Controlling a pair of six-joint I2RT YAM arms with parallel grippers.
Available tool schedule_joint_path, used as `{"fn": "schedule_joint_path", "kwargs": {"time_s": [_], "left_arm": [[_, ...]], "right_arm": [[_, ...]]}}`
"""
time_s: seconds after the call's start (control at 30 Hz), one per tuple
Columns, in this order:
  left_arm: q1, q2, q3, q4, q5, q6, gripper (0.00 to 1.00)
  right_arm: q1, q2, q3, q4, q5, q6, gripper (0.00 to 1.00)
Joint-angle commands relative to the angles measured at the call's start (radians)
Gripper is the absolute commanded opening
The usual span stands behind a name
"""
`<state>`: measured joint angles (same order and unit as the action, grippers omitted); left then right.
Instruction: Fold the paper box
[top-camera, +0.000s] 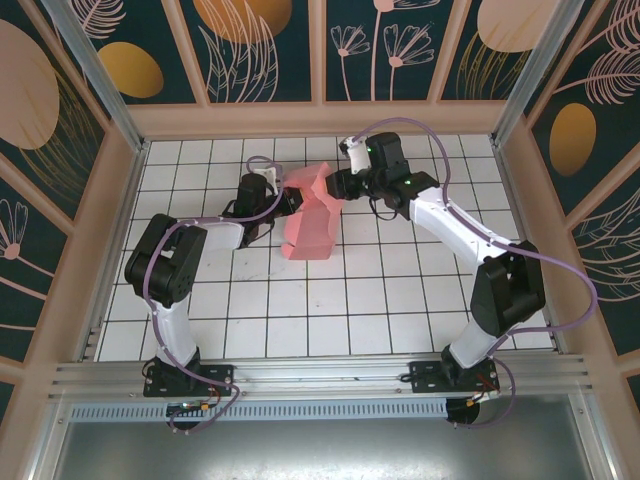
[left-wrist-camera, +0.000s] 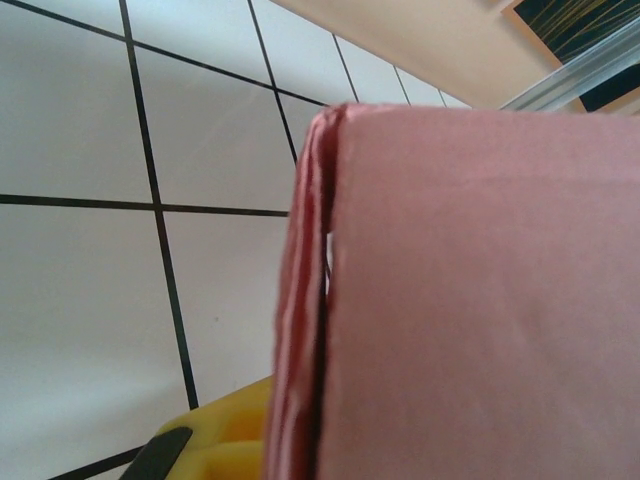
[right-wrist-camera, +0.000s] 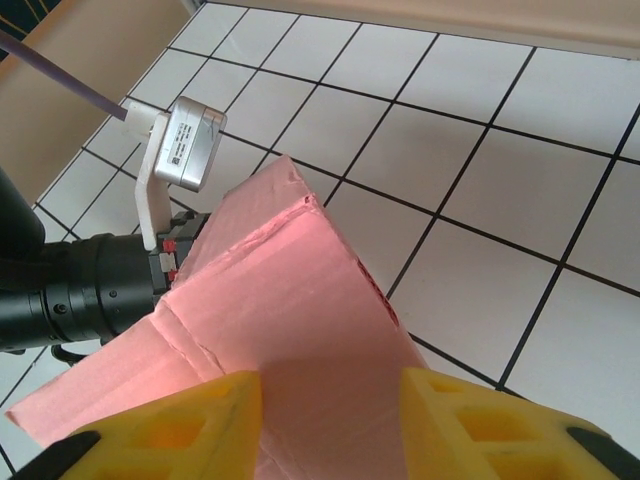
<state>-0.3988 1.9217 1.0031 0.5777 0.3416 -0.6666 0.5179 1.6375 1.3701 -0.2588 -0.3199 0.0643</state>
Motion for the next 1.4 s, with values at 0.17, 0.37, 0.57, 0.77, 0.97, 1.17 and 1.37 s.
{"fn": "schedule_joint_path", "kwargs": {"time_s": [0.17, 0.37, 0.57, 0.77, 0.97, 1.17, 1.37], "left_arm": [[0.003, 0.024, 0.063, -0.021, 0.003, -0.077, 0.0], [0.003, 0.035, 0.075, 0.004, 0.009, -0.118, 0.0], [0.003, 0.032, 0.057, 0.037, 0.008, -0.136, 0.0], [0.006, 0.01, 0.038, 0.066, -0.005, -0.177, 0.0], [0.013, 0.021, 0.035, 0.118, 0.047, -0.235, 0.0], [0.013, 0.024, 0.045, 0.12, 0.053, -0.238, 0.0], [0.014, 0.023, 0.043, 0.119, 0.054, -0.208, 0.0]], "right_arm": [[-0.035, -0.164, -0.129, 0.105, 0.013, 0.07, 0.63], [0.023, -0.271, -0.286, 0.148, 0.165, 0.135, 0.8], [0.094, -0.268, -0.324, 0.195, 0.219, 0.214, 0.84], [0.062, -0.268, -0.361, 0.164, 0.287, 0.322, 0.75], [-0.042, -0.353, -0.483, 0.176, 0.21, 0.422, 0.69], [-0.085, -0.411, -0.531, 0.165, 0.193, 0.435, 0.68], [-0.101, -0.466, -0.499, 0.22, 0.113, 0.359, 0.69]]}}
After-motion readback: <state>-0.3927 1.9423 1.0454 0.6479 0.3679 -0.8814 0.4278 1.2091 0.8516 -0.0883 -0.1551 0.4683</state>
